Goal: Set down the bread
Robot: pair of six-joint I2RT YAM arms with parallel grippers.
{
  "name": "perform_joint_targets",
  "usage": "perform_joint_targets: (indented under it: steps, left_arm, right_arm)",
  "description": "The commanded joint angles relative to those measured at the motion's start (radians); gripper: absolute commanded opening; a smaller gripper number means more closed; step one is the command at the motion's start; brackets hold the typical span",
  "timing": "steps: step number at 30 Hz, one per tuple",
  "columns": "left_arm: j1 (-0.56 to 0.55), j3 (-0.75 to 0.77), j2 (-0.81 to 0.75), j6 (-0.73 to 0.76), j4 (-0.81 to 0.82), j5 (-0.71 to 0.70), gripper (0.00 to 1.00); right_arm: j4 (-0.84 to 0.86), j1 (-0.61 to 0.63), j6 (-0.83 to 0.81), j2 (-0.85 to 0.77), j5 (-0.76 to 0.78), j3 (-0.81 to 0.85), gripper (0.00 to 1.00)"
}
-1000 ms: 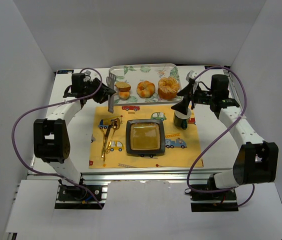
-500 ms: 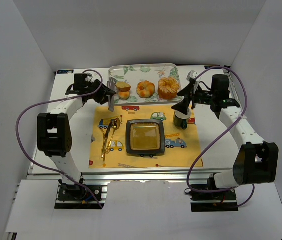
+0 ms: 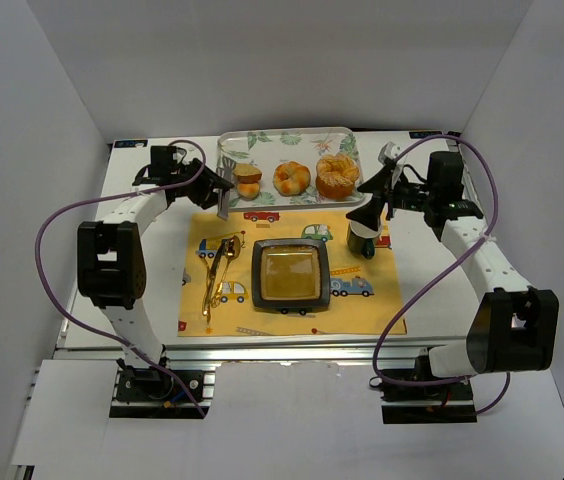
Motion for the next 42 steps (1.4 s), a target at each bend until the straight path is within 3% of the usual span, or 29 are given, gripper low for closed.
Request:
perform_joint_targets:
  steps: [1,29,32,33,35,42]
  left_arm:
    - [0.002,0.007,-0.023,-0.009,-0.016,0.021,0.55]
    - [-0.009,0.014,0.033,-0.034,-0.01,0.041,0.55]
    - [-0.007,0.015,0.04,-0.04,-0.001,0.044,0.48]
    - [-0.007,0.017,0.039,-0.043,0.009,0.047,0.38]
    - [-0.009,0.014,0.027,-0.061,0.024,0.055,0.27]
    - [-0.009,-0.009,-0.039,-0.078,0.053,0.072,0.17]
  right_arm:
    - [0.047,-0.01,0.014,-0.032,-0.033,-0.011,0.89]
    - [0.118,-0.033,0.048,-0.046,-0.058,-0.052,0.89]
    - [0.124,-0.037,0.051,-0.049,-0.06,-0.057,0.89]
    - [0.124,-0.04,0.053,-0.051,-0.061,-0.059,0.89]
    - [0.124,-0.042,0.053,-0.054,-0.063,-0.06,0.89]
    - [0.124,-0.046,0.057,-0.055,-0.07,-0.066,0.89]
